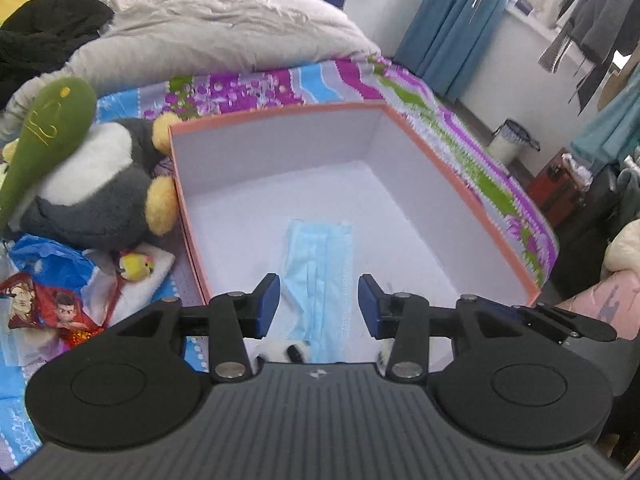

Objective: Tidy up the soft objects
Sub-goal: 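Carry the panda into the box and open the left tool while the right tool releases the ring, then withdraw both tools from the box back over the bed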

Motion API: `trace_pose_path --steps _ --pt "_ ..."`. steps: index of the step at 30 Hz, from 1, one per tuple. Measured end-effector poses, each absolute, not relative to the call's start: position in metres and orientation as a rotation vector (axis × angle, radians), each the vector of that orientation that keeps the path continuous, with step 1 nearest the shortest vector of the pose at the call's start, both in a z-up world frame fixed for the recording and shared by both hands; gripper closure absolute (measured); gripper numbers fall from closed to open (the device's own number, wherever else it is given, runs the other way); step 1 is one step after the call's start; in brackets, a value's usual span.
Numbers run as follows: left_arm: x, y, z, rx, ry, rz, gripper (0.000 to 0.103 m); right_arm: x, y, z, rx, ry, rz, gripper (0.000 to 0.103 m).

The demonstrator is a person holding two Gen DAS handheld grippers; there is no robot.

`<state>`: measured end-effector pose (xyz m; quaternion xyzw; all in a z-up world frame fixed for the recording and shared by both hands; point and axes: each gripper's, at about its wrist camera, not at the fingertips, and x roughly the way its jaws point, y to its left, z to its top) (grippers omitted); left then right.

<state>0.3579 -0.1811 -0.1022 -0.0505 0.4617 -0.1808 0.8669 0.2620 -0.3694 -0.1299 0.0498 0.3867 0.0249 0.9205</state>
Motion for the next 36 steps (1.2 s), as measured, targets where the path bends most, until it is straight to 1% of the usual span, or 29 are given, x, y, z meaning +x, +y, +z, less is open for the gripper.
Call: trace_pose_path --steps 10,18,21,24,33,35,36 --pt "0.309 -0.149 -0.034 -0.103 0.785 -0.385 0.054 0.229 -0.348 -0.063 0.114 0.578 0.123 0.058" --pt "0.253 -0.116 0.007 -0.112 0.658 -0.37 0.053 0.202 -0.318 -0.035 0.116 0.487 0.21 0.058" --pt "0.234 -0.101 0.015 -0.118 0.627 -0.348 0.051 0.192 -0.306 -0.031 0.121 0.463 0.242 0.058" --pt "0.218 -0.083 0.019 -0.15 0.607 -0.323 0.042 0.183 -0.294 -0.03 0.123 0.453 0.267 0.058" --pt "0.178 -0.033 0.013 -0.178 0.595 -0.236 0.041 0.167 -0.26 -0.033 0.11 0.46 0.331 0.058" --pt "0.172 -0.023 0.008 -0.186 0.603 -0.222 0.038 0.167 -0.254 -0.034 0.103 0.463 0.332 0.058" --pt "0.168 -0.019 0.005 -0.19 0.606 -0.218 0.033 0.166 -0.251 -0.035 0.102 0.465 0.337 0.058"
